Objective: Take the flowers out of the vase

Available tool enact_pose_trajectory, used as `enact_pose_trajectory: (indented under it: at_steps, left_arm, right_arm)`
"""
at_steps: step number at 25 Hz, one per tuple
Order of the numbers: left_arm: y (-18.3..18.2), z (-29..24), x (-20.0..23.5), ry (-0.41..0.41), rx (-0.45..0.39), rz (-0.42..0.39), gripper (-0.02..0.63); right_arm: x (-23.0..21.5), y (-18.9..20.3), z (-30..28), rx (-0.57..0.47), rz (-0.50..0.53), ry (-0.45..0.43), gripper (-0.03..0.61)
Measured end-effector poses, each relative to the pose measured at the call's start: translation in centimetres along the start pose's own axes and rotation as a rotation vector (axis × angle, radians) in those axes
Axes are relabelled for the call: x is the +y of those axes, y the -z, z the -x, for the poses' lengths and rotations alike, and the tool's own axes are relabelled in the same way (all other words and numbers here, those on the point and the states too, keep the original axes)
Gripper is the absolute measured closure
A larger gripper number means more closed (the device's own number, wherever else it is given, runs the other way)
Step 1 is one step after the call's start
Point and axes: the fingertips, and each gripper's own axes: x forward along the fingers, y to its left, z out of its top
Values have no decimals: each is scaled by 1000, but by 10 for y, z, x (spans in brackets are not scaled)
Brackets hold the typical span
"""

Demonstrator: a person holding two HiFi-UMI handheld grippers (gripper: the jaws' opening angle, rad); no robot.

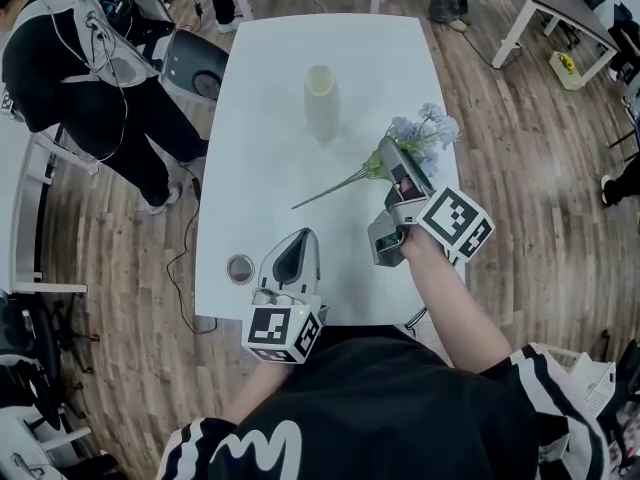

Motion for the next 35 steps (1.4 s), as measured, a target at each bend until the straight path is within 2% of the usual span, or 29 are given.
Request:
enact_pose_trajectory:
  at_steps: [2,9,16,20,29,32,35]
  left_arm:
    - [-1,-2,-1,0,-1,-1,609]
    - [-1,-4,-6,-9,-3,3,609]
    - [-2,-3,0,-10,-10,6,609]
    - [-2,-2,-2,-9,-9,3,609]
    - [-2,1,-8,-11,-13,-2,609]
    - [-4,2,-10,-15,-14,-8,609]
    - [-8,4,-10,-22,-23,-18,609]
  right_arm:
    - [-1,-2,-5,11,47,9,350]
    - [-11,3,-3,65,20,46,350]
    - [10,12,-2,78,81,12,350]
    - [13,15,0,88,1,-8,350]
    - [22,9,9,77,-59,-42,350]
    - [31,5,11,77,-49,-68,350]
    - [38,4,14,69,18,-98,350]
